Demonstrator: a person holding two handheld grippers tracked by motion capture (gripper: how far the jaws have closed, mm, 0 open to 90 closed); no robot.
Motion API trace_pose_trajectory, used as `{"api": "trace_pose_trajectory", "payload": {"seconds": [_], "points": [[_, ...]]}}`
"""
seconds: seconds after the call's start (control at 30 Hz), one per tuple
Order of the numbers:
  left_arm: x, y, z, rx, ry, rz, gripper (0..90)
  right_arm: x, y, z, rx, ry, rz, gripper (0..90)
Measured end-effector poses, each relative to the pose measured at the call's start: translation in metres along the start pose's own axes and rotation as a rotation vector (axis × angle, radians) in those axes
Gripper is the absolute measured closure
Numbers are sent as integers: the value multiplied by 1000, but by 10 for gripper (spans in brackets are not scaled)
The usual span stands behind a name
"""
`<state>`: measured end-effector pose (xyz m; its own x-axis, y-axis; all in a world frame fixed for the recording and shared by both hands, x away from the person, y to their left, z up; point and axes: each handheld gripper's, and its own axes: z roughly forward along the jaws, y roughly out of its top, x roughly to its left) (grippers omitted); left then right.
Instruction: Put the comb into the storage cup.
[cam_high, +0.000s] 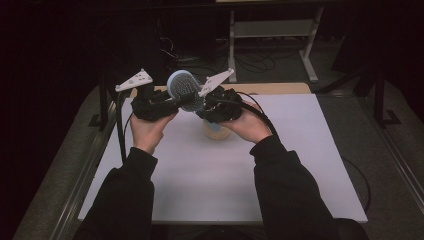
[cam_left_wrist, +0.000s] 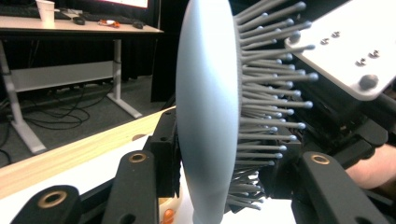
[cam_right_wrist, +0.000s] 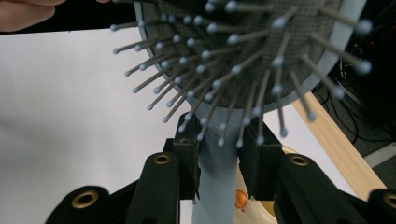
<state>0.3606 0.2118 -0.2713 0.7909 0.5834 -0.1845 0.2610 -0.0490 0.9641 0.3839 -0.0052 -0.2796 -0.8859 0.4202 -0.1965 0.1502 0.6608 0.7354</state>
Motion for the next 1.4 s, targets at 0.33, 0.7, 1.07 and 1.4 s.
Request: {"api": "trace_pose_trajectory", "payload": {"seconds": [0.33,0.7,1.07,1.4], "points": [[1,4,8,38,-41,8,578,-8,-6,0,-27,37,76,528],[1,11,12,64,-5,61,579,-20,-26,0,-36,76,174,128],[5,21,16,78,-17,71,579,-32,-52,-20,-94,-1,237,0],[7,36,22,94,-8,138,579,-38,-90,-36,-118,-50,280,0]]}}
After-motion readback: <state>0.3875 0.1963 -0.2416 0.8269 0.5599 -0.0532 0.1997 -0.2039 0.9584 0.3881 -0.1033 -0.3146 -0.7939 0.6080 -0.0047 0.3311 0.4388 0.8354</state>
